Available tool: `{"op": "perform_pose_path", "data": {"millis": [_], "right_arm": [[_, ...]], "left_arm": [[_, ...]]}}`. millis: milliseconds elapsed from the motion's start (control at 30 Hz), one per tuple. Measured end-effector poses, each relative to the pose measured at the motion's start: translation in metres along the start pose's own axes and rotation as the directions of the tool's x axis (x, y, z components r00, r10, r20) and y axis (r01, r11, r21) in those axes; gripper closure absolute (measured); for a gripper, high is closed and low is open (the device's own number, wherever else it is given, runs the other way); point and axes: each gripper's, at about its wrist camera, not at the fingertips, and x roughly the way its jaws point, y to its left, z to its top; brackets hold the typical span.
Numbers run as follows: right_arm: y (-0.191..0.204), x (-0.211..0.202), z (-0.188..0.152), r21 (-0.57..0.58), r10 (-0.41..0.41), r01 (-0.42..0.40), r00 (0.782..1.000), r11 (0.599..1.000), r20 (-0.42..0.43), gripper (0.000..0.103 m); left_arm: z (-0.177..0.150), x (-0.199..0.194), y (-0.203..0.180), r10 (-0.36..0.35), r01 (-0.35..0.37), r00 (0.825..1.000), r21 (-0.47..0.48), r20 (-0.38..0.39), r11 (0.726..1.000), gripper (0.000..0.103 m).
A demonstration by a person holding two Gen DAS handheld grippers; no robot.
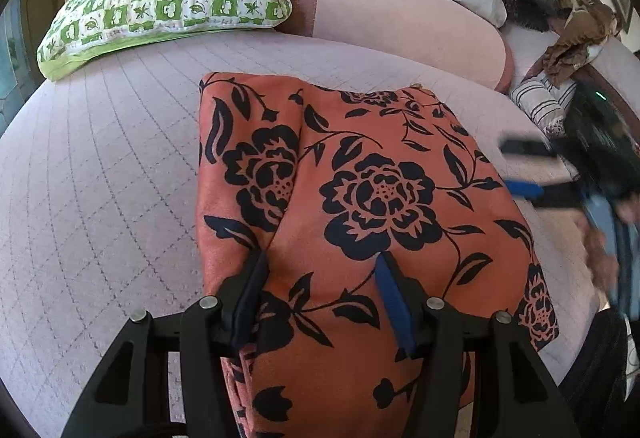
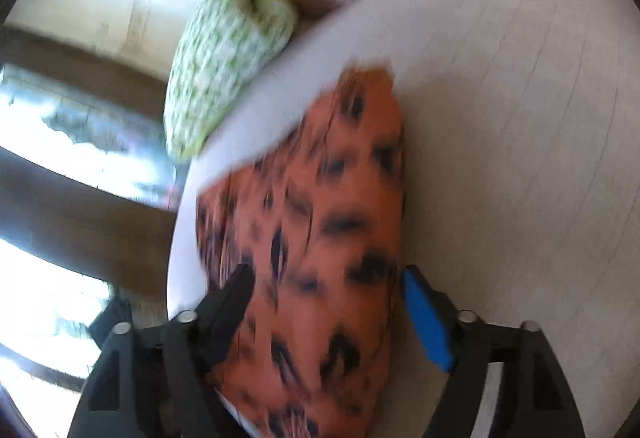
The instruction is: Fold small clothes
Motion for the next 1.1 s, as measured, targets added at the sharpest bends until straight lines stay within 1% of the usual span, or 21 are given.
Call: {"op": "perform_pose_path", "data": {"millis": [100,133,167,200,267,300,367,400,467,500,533,567,600,633,700,733,767,800,867,967,1100], "right_arm": [[-0.026,0.026,0.032,0.119,0.013,-0.011,1.0,0.993,-0.012,0.017],[-0.032,0.035,0.036,0.151,0.055,-0.052,0.998,0.987,-0.011,0.035],[-0.028,0.037,0.039,0.143,0.079,-0.076,0.997,0.987,-0.012,0.064],[-0.021,0.037,0.041,0.122,0.074,-0.072,0.997,0.99,-0.013,0.074],[-0.009,0.03,0.037,0.05,-0.017,0.017,1.0,0.999,0.0,0.074],[-0.004,0.028,0.035,0.014,-0.076,0.076,0.997,0.997,0.003,0.068],[0.006,0.017,0.028,-0.049,-0.164,0.165,0.986,0.985,0.024,0.036],[0.015,0.004,0.023,-0.088,-0.211,0.218,0.974,0.972,0.077,0.022],[0.039,-0.013,0.011,-0.151,-0.255,0.285,0.949,0.947,0.186,0.022],[0.051,-0.02,0.002,-0.174,-0.219,0.254,0.955,0.951,0.199,0.022],[0.062,-0.023,-0.01,-0.19,-0.138,0.169,0.977,0.967,0.164,0.022],[0.07,-0.021,-0.02,-0.208,-0.077,0.101,0.989,0.973,0.123,0.022],[0.079,-0.018,-0.032,-0.238,-0.036,0.055,0.996,0.97,0.086,0.022],[0.089,-0.013,-0.048,-0.281,-0.018,0.031,0.999,0.959,0.047,0.022],[0.097,0.004,-0.079,-0.321,-0.003,-0.009,0.999,0.947,-0.038,0.022],[0.096,0.015,-0.094,-0.333,-0.006,-0.022,0.997,0.943,-0.082,0.022],[0.09,0.022,-0.104,-0.343,-0.036,-0.003,0.994,0.939,-0.106,0.022],[0.085,0.03,-0.11,-0.347,-0.059,0.013,0.991,0.938,-0.12,0.022],[0.086,0.03,-0.111,-0.355,-0.048,0.009,0.994,0.935,-0.101,0.022],[0.077,0.022,-0.111,-0.332,-0.03,-0.014,0.992,0.943,-0.126,0.022],[0.075,0.028,-0.099,-0.308,-0.006,-0.036,0.991,0.951,-0.136,0.021]], "left_arm": [[0.0,0.0,-0.001,0.003,-0.003,1.0,0.006,0.003,1.0,0.045],[0.0,0.0,-0.001,0.0,0.0,1.0,0.005,0.001,1.0,0.045],[0.0,-0.001,0.0,-0.004,0.004,1.0,0.003,0.001,1.0,0.045],[0.0,-0.001,0.001,-0.01,0.01,1.0,-0.004,0.0,1.0,0.045],[0.004,-0.005,0.004,-0.032,0.032,0.999,-0.02,0.001,0.999,0.045],[0.009,-0.01,0.007,-0.062,0.063,0.998,-0.043,0.011,0.997,0.045],[0.024,-0.032,0.02,-0.106,0.114,0.991,-0.091,0.085,0.989,0.045],[0.033,-0.04,0.028,-0.107,0.119,0.988,-0.1,0.114,0.988,0.045],[0.053,-0.041,0.051,-0.118,0.133,0.986,-0.123,0.122,0.984,0.045],[0.062,-0.033,0.065,-0.14,0.154,0.985,-0.148,0.102,0.977,0.045],[0.07,-0.02,0.079,-0.168,0.178,0.983,-0.183,0.07,0.967,0.051],[0.077,-0.006,0.092,-0.196,0.2,0.98,-0.218,0.04,0.955,0.059],[0.083,0.01,0.103,-0.226,0.22,0.974,-0.246,0.005,0.944,0.074],[0.091,0.024,0.11,-0.227,0.214,0.974,-0.26,-0.019,0.941,0.078],[0.1,0.036,0.112,-0.22,0.204,0.975,-0.244,-0.038,0.948,0.078],[0.103,0.045,0.112,-0.197,0.178,0.978,-0.235,-0.061,0.956,0.077],[0.101,0.063,0.114,-0.151,0.119,0.981,-0.237,-0.118,0.964,0.077],[0.097,0.071,0.118,-0.163,0.125,0.978,-0.259,-0.133,0.958,0.074],[0.092,0.071,0.129,-0.22,0.177,0.972,-0.341,-0.089,0.923,0.074],[0.09,0.057,0.122,-0.189,0.153,0.978,-0.322,-0.084,0.934,0.071],[0.077,0.004,0.11,-0.194,0.183,0.981,-0.28,-0.013,0.942,0.07]]}}
